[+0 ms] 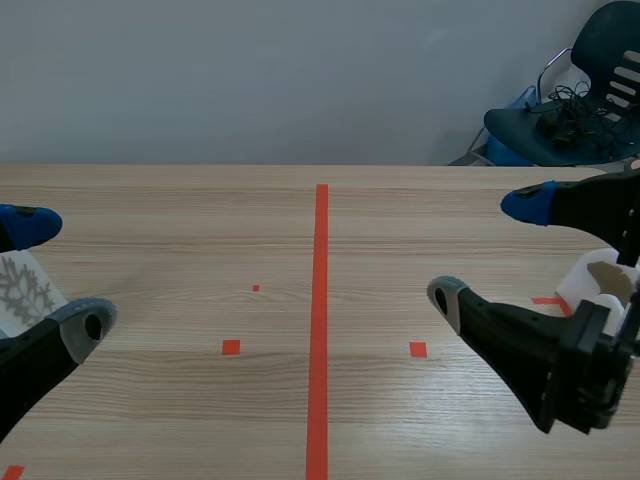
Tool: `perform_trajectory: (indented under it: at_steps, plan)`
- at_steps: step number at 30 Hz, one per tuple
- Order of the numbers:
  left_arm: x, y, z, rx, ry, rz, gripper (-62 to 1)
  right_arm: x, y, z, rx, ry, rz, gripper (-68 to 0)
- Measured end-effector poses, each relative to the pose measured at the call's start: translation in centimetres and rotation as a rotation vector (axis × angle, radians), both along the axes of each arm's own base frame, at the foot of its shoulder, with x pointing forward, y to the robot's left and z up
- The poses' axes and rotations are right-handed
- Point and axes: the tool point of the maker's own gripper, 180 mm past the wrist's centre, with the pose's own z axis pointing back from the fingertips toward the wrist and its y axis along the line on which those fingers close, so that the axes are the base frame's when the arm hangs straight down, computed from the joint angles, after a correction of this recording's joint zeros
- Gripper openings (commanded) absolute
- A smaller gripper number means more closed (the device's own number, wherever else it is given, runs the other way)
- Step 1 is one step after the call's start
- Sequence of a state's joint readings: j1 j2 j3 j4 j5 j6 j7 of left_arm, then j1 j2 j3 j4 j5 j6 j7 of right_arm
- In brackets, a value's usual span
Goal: Do the leaf sorting experiment
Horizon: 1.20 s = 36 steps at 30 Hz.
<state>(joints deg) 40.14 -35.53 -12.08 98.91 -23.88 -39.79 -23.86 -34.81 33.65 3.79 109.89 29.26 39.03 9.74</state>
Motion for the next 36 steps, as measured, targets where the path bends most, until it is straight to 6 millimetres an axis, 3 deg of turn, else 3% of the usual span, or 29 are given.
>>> perform_trajectory:
  at_steps: [36]
  plan:
    - [0.00,0.00,-0.03,0.001,0.001,0.000,1.4,0.15,-0.04,-0.40,0.006,0.018,-0.031,0.4]
